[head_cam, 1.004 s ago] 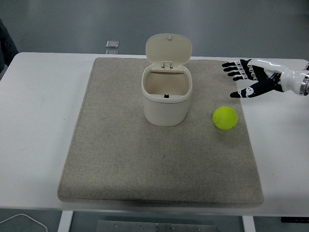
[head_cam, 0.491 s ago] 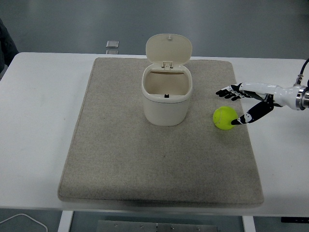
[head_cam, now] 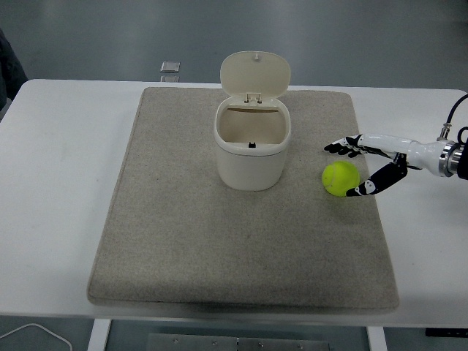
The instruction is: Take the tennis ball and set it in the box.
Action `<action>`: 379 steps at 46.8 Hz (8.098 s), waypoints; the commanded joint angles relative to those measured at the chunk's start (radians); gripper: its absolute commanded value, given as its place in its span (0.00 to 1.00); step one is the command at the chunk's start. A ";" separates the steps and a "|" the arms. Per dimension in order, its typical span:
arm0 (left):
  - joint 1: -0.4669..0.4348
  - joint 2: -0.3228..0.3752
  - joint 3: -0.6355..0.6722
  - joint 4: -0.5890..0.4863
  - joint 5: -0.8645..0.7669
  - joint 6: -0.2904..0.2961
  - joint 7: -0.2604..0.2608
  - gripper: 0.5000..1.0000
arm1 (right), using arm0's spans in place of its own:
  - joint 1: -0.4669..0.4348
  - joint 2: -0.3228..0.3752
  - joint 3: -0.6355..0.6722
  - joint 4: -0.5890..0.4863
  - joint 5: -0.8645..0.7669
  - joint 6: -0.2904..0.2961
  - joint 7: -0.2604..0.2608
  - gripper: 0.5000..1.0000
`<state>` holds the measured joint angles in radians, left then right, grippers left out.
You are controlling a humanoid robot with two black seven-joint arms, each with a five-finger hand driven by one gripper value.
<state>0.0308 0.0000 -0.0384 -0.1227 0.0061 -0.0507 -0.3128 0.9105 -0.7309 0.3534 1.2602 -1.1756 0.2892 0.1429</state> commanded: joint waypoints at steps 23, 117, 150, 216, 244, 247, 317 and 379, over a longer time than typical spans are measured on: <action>0.000 0.000 0.000 0.000 0.000 0.000 0.000 0.98 | -0.021 0.011 -0.016 -0.001 -0.021 -0.047 0.006 0.64; 0.000 0.000 0.000 0.000 0.000 -0.001 0.000 0.98 | 0.245 0.024 0.006 0.050 0.396 0.059 -0.008 0.24; 0.000 0.000 0.000 0.000 0.000 0.000 0.000 0.98 | 0.245 0.145 0.004 -0.002 0.425 -0.019 -0.008 0.27; 0.000 0.000 0.000 0.000 0.000 0.000 0.000 0.98 | 0.231 0.249 -0.024 -0.042 0.406 -0.064 -0.002 0.70; 0.000 0.000 0.000 0.000 0.000 0.000 0.000 0.98 | 0.232 0.249 -0.050 -0.050 0.406 -0.065 -0.002 0.72; 0.000 0.000 0.000 0.000 0.000 -0.001 0.000 0.98 | 0.232 0.249 -0.050 -0.050 0.406 -0.065 -0.002 0.72; 0.000 0.000 0.000 0.000 0.000 -0.001 0.000 0.98 | 0.102 0.036 0.024 -0.188 0.945 0.107 -0.039 0.81; 0.000 0.000 0.000 0.000 0.000 0.000 0.001 0.98 | 0.067 0.314 0.141 -0.459 1.196 -0.222 -0.026 0.81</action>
<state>0.0307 0.0000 -0.0386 -0.1227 0.0061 -0.0509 -0.3125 0.9772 -0.4214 0.4939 0.8053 0.0192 0.0688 0.1167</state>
